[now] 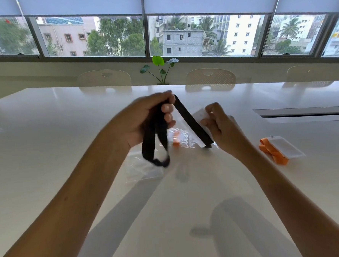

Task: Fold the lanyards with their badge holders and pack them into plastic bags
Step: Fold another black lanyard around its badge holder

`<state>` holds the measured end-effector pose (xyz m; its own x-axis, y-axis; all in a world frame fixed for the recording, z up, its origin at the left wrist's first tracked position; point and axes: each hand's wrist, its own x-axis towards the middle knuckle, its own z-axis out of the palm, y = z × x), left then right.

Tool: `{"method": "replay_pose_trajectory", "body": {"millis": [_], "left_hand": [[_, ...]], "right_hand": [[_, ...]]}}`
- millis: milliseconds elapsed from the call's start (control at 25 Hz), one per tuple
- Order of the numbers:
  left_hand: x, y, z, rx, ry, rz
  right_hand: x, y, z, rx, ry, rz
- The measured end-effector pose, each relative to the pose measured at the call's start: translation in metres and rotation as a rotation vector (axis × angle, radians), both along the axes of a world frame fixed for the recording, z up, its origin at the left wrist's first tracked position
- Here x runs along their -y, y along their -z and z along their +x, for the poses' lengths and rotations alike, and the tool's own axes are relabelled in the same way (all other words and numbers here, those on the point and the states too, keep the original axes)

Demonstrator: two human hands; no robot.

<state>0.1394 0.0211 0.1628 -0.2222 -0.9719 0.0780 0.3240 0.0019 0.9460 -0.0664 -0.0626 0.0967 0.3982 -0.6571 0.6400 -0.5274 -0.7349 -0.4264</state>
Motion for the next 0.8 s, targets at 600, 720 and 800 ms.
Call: {"method": "replay_pose_trajectory", "body": {"millis": [600, 720, 800], "left_hand": [[0.031, 0.062, 0.017, 0.502, 0.195, 0.353], [0.029, 0.051, 0.010, 0.543, 0.042, -0.026], [0.025, 0.042, 0.005, 0.336, -0.005, -0.250]], "right_hand": [[-0.024, -0.019, -0.018, 0.474, -0.653, 0.920], [-0.024, -0.025, -0.019, 0.521, -0.643, 0.955], [-0.024, -0.030, -0.017, 0.522, -0.640, 0.968]]}}
